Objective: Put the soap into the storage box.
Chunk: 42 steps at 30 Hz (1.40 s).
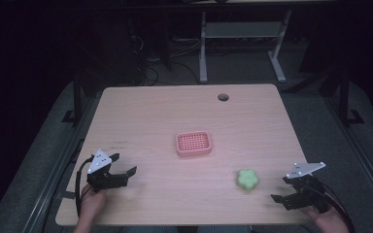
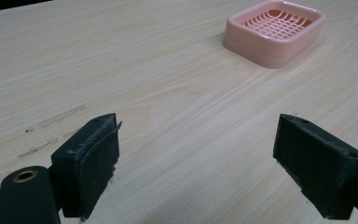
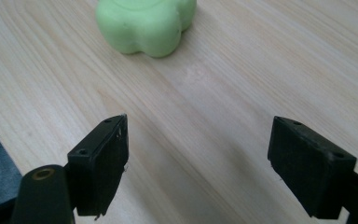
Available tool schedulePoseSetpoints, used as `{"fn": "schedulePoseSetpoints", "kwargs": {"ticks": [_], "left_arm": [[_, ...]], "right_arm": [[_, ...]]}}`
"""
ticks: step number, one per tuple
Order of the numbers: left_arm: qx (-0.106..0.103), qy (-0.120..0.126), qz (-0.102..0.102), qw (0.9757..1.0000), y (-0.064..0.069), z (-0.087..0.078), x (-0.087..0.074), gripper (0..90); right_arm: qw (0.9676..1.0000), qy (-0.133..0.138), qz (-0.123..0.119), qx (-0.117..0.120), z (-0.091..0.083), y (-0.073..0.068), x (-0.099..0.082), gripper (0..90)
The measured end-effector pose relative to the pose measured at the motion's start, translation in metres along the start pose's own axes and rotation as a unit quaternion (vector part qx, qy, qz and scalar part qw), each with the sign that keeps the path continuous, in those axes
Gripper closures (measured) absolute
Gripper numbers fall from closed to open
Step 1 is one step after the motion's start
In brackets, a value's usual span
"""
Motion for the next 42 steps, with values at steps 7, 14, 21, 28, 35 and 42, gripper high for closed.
{"fn": "schedulePoseSetpoints", "kwargs": {"ticks": [7,14,21,28,35,42], "left_arm": [[-0.003,0.005,0.001,1.0,0.003,-0.001,0.0,14.1],[0.0,0.004,-0.002,1.0,0.001,-0.002,0.0,14.1],[-0.002,0.004,-0.002,1.0,0.001,-0.002,0.0,14.0],[-0.002,0.007,-0.003,1.0,0.001,-0.003,0.001,14.1],[-0.002,0.004,-0.001,1.0,0.001,-0.002,0.0,14.1],[-0.004,0.008,-0.002,1.0,0.001,-0.003,0.002,14.1]], "right_arm": [[0.9999,-0.012,-0.007,0.01,0.002,-0.005,0.007,19.0],[0.9996,-0.02,-0.016,0.011,0.003,-0.002,0.019,19.0],[0.9987,-0.037,-0.03,0.016,0.002,-0.001,0.029,19.1],[0.9981,-0.045,-0.038,0.019,0.002,0.0,0.039,18.6],[0.9968,-0.059,-0.047,0.026,0.007,0.0,0.05,18.1],[0.9952,-0.068,-0.061,0.035,0.013,-0.003,0.063,18.1]]}}
Point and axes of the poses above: each handheld gripper's, and its own axes: z roughly forward along the jaws, x roughly out of its top, y roughly to its right, the point moved 10 cm from there along z, roughly forward along the jaws, and after that the axes turned 15 degrees about -z, right-handed, at the moved point
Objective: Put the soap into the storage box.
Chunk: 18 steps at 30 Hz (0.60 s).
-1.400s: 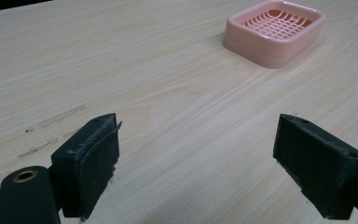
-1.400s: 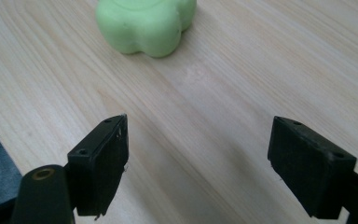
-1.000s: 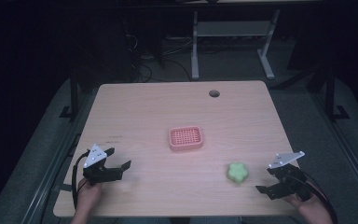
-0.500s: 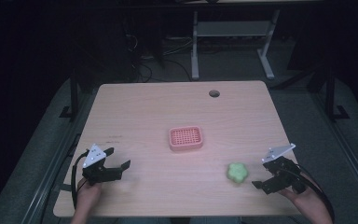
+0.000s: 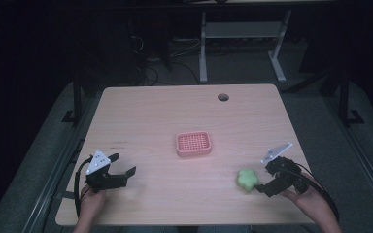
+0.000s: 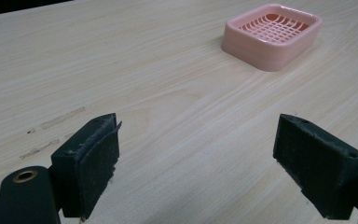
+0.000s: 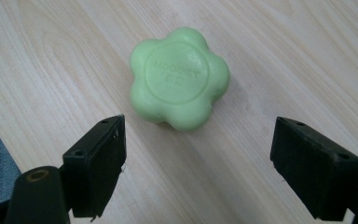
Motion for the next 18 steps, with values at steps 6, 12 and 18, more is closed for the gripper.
{"fn": "schedulePoseSetpoints", "kwargs": {"ticks": [6,12,18], "left_arm": [[0.0,0.0,0.0,1.0,0.0,0.0,0.0,14.1],[-0.001,0.001,0.0,1.0,0.0,0.0,0.0,14.0],[-0.001,0.0,0.0,1.0,0.0,-0.001,0.0,14.1]], "right_arm": [[0.9999,-0.006,-0.008,0.005,0.004,0.0,0.009,17.9],[0.9998,-0.013,-0.013,0.012,0.01,-0.002,0.016,17.6],[0.9994,-0.021,-0.021,0.017,0.018,-0.003,0.023,17.5]]}}
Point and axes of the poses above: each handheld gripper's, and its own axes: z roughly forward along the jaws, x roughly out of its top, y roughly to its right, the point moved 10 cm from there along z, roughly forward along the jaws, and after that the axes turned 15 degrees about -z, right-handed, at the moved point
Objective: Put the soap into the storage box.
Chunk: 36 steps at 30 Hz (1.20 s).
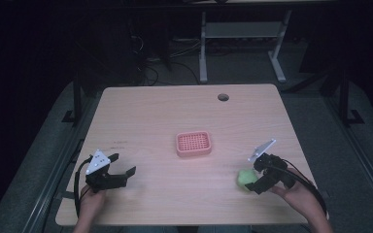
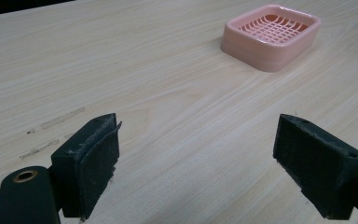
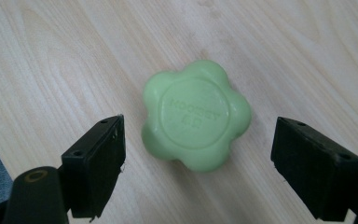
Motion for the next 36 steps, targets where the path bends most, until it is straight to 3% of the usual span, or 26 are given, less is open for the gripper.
{"fn": "schedulePoseSetpoints", "kwargs": {"ticks": [14,21,36], "left_arm": [[-0.001,0.004,-0.003,1.0,-0.001,-0.001,0.001,14.1],[-0.001,0.003,-0.002,1.0,-0.001,-0.001,0.001,14.1],[-0.001,0.003,-0.002,1.0,-0.001,-0.001,0.001,14.1]], "right_arm": [[0.9994,-0.026,-0.018,0.013,0.02,-0.001,0.01,17.6],[0.9987,-0.045,-0.018,0.014,0.026,0.002,0.008,17.7],[0.9978,-0.059,-0.012,0.026,0.038,0.003,0.004,21.6]]}}
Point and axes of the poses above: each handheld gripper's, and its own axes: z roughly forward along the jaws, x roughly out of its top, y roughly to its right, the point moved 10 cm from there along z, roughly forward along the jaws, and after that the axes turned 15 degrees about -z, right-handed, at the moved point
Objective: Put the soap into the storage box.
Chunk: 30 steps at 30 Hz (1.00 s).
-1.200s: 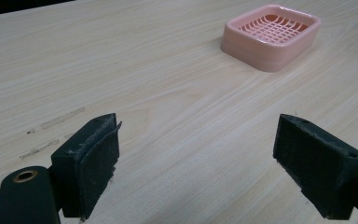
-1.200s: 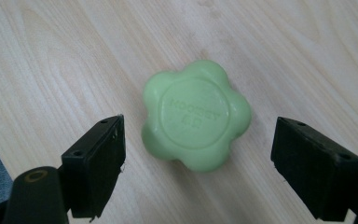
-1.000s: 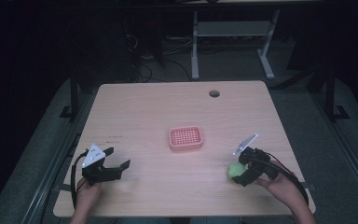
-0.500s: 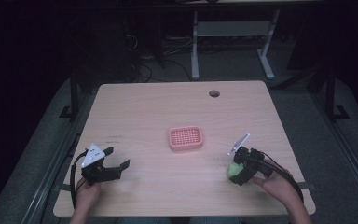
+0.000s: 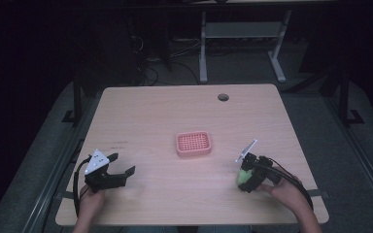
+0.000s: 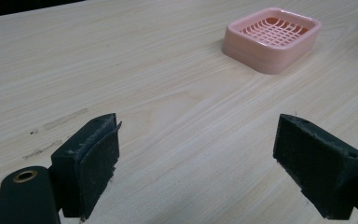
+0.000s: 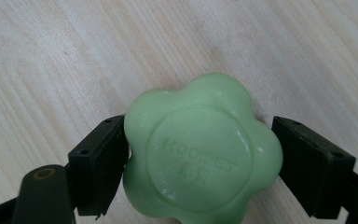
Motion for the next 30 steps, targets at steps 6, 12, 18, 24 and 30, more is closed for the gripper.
{"fn": "schedulePoseSetpoints", "kwargs": {"ticks": [6,12,18,24,30], "left_arm": [[0.0,0.001,0.0,1.0,0.0,-0.0005,0.0003,14.1],[0.0,0.001,0.0,1.0,-0.0002,-0.0006,0.0005,14.1],[0.0,0.002,-0.001,1.0,0.0,-0.0011,0.0009,14.1],[0.0,0.002,-0.001,1.0,0.0005,-0.0012,0.0007,14.1],[0.0,0.002,-0.001,1.0,0.0002,-0.0012,0.0008,14.1]], "right_arm": [[1.0,-0.002,-0.001,-0.002,0.0002,0.0004,0.0001,23.2],[1.0,-0.005,-0.002,0.0,0.0019,-0.0004,0.0001,24.6],[1.0,-0.001,0.001,0.0,0.0021,-0.0002,0.0001,25.1],[1.0,-0.002,0.004,-0.001,0.0017,-0.0003,0.0001,25.9],[1.0,-0.007,-0.004,-0.005,0.0012,-0.0013,0.0003,26.1]]}}
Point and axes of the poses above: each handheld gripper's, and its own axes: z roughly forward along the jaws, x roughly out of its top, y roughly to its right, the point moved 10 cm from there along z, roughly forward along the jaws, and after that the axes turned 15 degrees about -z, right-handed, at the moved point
